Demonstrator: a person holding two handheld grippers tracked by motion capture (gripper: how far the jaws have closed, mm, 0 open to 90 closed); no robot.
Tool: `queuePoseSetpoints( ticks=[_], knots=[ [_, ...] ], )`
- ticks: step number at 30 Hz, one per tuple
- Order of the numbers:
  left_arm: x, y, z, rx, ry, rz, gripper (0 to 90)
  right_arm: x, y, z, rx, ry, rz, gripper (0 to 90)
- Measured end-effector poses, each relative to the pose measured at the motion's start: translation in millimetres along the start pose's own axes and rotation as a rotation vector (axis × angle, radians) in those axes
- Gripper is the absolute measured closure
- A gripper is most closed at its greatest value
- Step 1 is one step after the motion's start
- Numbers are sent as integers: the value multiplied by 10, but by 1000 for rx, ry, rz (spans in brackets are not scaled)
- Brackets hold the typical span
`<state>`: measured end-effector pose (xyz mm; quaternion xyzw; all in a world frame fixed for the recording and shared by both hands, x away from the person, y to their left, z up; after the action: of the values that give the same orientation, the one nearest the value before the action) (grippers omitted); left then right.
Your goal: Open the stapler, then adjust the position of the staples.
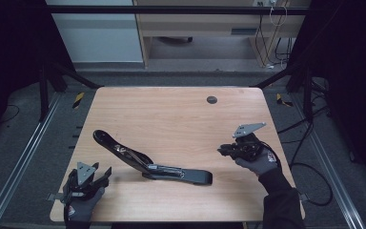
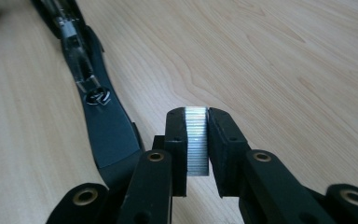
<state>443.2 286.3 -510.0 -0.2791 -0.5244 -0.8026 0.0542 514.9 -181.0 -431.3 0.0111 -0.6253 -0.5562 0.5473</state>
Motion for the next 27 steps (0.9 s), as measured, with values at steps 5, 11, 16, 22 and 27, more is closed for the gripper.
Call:
queuePoseSetpoints(
  ticks=[5, 11, 16, 22, 27],
  knots=[
    [0, 1, 0, 0, -1, -1, 459, 39, 85, 105, 53, 33, 3, 786],
    [-3, -4, -1, 0, -4, 2, 458, 11, 150, 219, 120, 74, 20, 786],
    [3, 0, -5, 1, -4, -1, 458, -37, 203, 315, 157, 108, 42, 785],
    [0, -4, -1, -2, -4, 3, 458, -147, 255, 452, 221, 158, 65, 786],
    [-4, 1, -10, -4, -7, 4, 458, -268, 289, 562, 252, 185, 101, 786]
  ],
)
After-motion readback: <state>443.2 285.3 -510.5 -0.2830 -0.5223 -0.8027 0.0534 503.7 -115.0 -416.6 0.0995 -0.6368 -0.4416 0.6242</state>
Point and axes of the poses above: each handheld gripper's, and its own axes: x roughly backward along the jaws, y roughly out of its top, z roughly to its left, the point moved 4 cm from there along -x, roughly forward along the jaws, and after that the axes turned 13 degrees about -x, right-handed, at the moved point
